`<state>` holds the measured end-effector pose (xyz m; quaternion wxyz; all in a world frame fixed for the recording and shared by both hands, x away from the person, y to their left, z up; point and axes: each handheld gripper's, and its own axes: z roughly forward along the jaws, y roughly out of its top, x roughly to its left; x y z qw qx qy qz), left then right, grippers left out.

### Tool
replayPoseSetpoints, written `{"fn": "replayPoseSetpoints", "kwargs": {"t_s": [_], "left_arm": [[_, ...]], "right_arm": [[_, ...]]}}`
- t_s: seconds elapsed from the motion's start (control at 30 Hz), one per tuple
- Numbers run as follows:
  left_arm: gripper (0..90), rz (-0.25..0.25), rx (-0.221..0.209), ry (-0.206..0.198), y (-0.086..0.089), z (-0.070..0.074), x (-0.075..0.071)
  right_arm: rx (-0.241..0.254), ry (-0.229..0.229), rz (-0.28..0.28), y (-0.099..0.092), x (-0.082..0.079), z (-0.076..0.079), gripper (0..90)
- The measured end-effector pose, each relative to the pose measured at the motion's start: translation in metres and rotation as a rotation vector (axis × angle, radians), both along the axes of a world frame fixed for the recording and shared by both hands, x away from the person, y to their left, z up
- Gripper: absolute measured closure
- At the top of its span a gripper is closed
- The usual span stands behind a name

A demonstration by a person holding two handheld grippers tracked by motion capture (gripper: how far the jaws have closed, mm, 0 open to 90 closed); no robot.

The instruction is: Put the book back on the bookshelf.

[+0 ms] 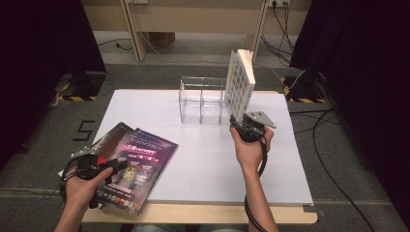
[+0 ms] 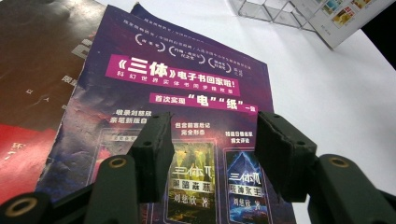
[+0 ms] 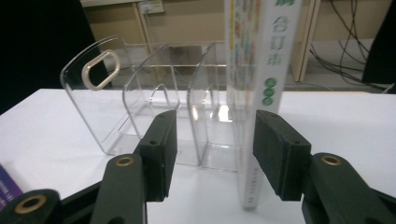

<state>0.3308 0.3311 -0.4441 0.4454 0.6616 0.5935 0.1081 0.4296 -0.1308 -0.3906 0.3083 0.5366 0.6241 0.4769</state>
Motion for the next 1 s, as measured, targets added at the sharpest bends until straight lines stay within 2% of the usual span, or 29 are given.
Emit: {"fn": "replayPoseSetpoints", "kwargs": {"t_s": [0.27,0.33,0.53,0.77,0.9,1.0], "left_arm": [[46.5,0.005,0.035,0.007,0.001,-0.001,0.001],[46.8,0.014,0.059,0.007,0.002,-0.001,0.002],[48.4,0.036,0.082,0.009,0.007,-0.002,0.006],[51.1,0.058,0.129,0.029,0.013,-0.006,0.016],[53.1,0.069,0.129,0.036,0.018,-0.006,0.024],[55.1,0.087,0.132,0.058,0.024,-0.009,0.032]], "right_arm": [[0.020,0.045,0.053,0.012,-0.003,-0.010,51.8],[0.016,0.056,0.071,0.016,-0.003,-0.012,52.6],[0.018,0.092,0.110,0.027,-0.005,-0.022,53.5],[0.008,0.127,0.149,0.041,-0.008,-0.033,53.5],[-0.002,0.147,0.176,0.049,-0.010,-0.039,53.5],[-0.007,0.162,0.188,0.053,-0.011,-0.043,53.5]]}}
